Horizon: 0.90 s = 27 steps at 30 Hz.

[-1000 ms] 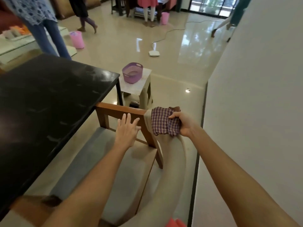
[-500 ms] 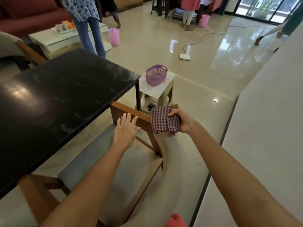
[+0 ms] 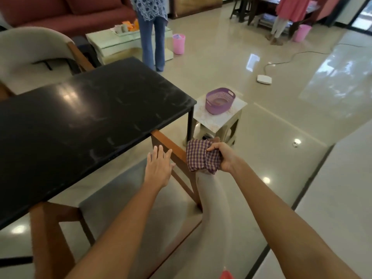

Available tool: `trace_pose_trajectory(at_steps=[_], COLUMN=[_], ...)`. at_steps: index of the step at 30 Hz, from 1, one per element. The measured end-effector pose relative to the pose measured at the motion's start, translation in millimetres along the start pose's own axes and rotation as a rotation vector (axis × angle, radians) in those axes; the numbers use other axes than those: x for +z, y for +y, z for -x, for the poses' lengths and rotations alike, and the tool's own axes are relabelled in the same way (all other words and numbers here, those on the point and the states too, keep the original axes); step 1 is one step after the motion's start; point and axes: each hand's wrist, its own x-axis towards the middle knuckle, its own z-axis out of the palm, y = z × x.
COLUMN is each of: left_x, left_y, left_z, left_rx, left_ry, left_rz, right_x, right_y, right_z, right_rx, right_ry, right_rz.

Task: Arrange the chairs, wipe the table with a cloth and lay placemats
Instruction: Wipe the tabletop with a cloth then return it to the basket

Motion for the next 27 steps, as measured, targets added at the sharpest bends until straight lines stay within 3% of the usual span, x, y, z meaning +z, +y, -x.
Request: trace_pose_trajectory(at_steps=[12, 27], left_x=[17.6, 8.9], left_y=[47.9, 57.5], left_z=[-83.1, -117.0], left_rx=[-0.154, -0.061], left_ry=[0.000, 0.031], left_rz=[0.001, -0.011], right_x=[-20.0, -49.0], right_y=[-71.6, -83.7], right_z=[-75.4, -84.7], right_rx=[0.122, 0.096], right_ry=[-0.133, -0.095], right_rz=[0.203, 0.080])
